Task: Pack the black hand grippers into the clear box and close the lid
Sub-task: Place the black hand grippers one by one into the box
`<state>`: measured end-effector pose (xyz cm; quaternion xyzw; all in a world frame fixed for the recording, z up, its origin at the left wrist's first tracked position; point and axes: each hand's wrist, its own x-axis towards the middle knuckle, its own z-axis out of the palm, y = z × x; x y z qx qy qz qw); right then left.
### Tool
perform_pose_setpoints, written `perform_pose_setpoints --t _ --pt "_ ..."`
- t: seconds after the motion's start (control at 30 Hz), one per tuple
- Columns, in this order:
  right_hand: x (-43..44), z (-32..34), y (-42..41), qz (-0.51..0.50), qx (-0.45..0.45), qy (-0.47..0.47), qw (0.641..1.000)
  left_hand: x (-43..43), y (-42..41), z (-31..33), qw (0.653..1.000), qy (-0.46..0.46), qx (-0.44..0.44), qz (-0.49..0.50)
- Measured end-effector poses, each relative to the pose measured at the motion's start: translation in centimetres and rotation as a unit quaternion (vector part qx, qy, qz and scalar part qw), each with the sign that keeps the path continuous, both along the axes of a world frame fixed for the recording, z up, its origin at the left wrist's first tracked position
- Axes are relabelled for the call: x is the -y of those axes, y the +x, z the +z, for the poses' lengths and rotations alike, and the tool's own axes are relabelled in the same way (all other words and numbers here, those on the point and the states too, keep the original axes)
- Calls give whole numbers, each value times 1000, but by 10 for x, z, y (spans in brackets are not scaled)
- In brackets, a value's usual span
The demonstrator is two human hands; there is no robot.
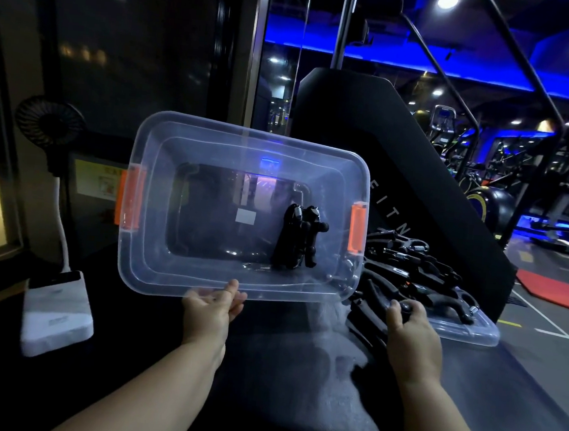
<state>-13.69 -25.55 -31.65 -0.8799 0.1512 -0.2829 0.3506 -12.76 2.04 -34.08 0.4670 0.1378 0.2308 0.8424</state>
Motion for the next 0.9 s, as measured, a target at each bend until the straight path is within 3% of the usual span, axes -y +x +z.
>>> perform_pose_setpoints --t 0.3,0.63,0.7,0.9 --pt "14 15 4 -26 -25 -98 995 -1 1 -2 1000 -2 5 -3" --pt "10 51 1 24 -190 -189 963 0 -2 1 1000 -2 6 -2" --pt "6 50 -4 25 -150 -169 974 0 -2 1 1000 -3 5 -3" --pt "-15 59 -24 6 99 -78 992 -1 -1 1 1000 -5 4 -7"
